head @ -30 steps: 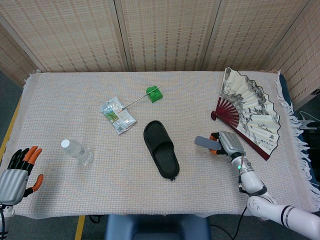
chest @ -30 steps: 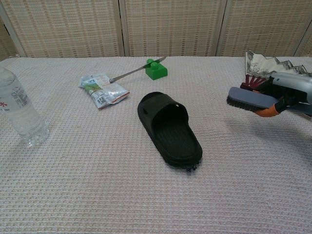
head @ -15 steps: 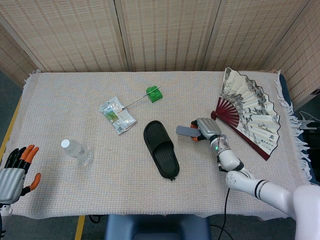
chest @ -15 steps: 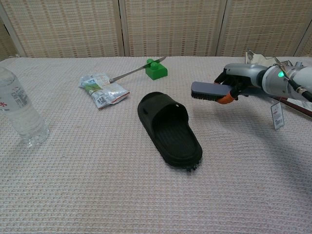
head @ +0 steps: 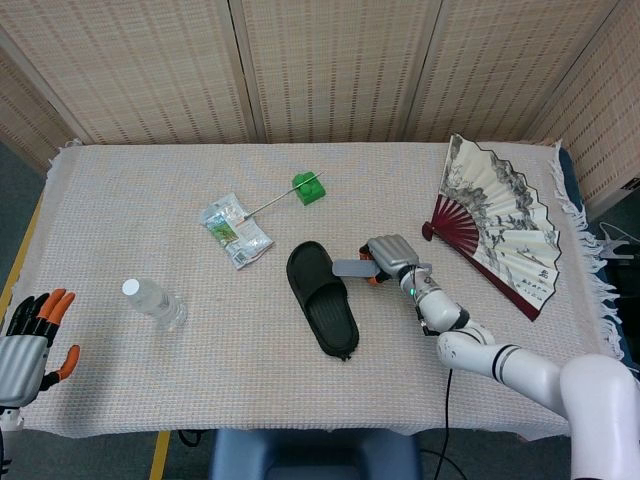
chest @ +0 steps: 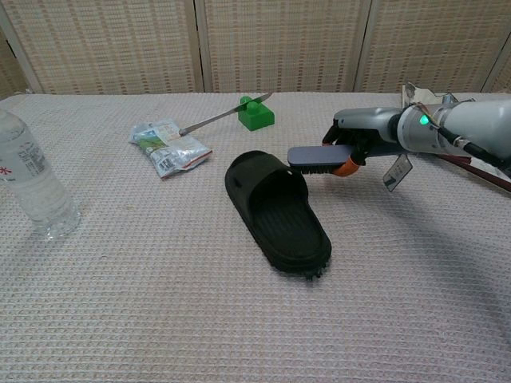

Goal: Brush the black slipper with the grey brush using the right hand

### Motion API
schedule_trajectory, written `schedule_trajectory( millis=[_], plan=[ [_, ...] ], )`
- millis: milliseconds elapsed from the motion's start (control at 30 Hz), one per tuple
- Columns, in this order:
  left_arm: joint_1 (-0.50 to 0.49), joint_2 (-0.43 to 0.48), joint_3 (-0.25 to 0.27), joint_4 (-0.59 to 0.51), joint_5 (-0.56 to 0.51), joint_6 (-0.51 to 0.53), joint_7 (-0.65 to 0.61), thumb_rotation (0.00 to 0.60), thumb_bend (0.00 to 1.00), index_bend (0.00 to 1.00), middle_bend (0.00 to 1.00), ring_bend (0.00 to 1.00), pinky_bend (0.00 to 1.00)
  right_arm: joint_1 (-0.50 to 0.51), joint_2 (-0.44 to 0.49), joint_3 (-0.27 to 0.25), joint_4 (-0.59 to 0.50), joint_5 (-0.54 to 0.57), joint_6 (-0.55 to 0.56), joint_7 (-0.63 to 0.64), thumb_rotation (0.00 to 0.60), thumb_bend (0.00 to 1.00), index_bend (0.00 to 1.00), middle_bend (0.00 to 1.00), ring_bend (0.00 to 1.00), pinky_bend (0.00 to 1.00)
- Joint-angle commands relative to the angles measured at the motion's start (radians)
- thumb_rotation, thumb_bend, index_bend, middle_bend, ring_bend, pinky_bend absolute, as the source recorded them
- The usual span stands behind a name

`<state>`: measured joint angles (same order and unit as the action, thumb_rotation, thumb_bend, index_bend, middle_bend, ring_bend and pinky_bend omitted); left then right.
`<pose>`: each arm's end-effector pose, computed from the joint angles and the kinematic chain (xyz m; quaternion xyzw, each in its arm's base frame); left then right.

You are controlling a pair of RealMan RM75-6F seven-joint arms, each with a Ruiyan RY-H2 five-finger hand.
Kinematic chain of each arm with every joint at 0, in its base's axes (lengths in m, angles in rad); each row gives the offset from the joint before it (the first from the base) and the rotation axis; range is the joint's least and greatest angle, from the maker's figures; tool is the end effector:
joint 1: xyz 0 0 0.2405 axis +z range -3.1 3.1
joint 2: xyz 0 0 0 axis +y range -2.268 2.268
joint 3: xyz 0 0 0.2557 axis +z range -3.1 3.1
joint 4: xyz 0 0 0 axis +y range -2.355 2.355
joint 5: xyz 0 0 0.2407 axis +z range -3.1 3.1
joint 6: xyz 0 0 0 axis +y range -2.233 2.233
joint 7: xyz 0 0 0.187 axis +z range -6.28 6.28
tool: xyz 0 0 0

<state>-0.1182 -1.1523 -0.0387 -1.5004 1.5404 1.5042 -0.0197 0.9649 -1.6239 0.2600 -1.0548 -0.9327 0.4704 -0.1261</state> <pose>-0.3289 0.2366 0.1304 -0.6187 -0.3490 -0.3913 0.5851 -0.1519 -0.4835 -0.0865 0.7439 -0.4772 0.2793 0.3755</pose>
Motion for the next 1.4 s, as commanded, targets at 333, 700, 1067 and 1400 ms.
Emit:
schedule_trajectory(
  millis=[333,700,1067,1400],
  plan=[
    [-0.001,0.003,-0.001,0.001,0.006,0.003,-0.013,0.600,0.44,0.00,0.00,0.00,0.00,0.069,-0.063,0.024,0.054,-0.024,0.001,0.053,0.600,0.40,0.86,0.67,0.69,0.92],
    [0.001,0.004,0.000,0.001,0.007,0.007,-0.019,0.600,0.44,0.00,0.00,0.00,0.00,0.127,-0.058,0.014,0.064,-0.016,-0.055,0.058,0.600,0.40,0.86,0.67,0.69,0.92],
    [0.002,0.004,0.001,0.003,0.012,0.011,-0.021,0.600,0.44,0.00,0.00,0.00,0.00,0.205,-0.075,-0.018,0.120,0.034,-0.112,0.030,0.600,0.41,0.87,0.68,0.69,0.92],
    [0.004,0.005,0.003,0.001,0.016,0.016,-0.019,0.600,0.44,0.00,0.00,0.00,0.00,0.166,-0.009,-0.086,0.046,0.062,-0.070,0.011,0.600,0.41,0.87,0.68,0.69,0.92]
  ],
)
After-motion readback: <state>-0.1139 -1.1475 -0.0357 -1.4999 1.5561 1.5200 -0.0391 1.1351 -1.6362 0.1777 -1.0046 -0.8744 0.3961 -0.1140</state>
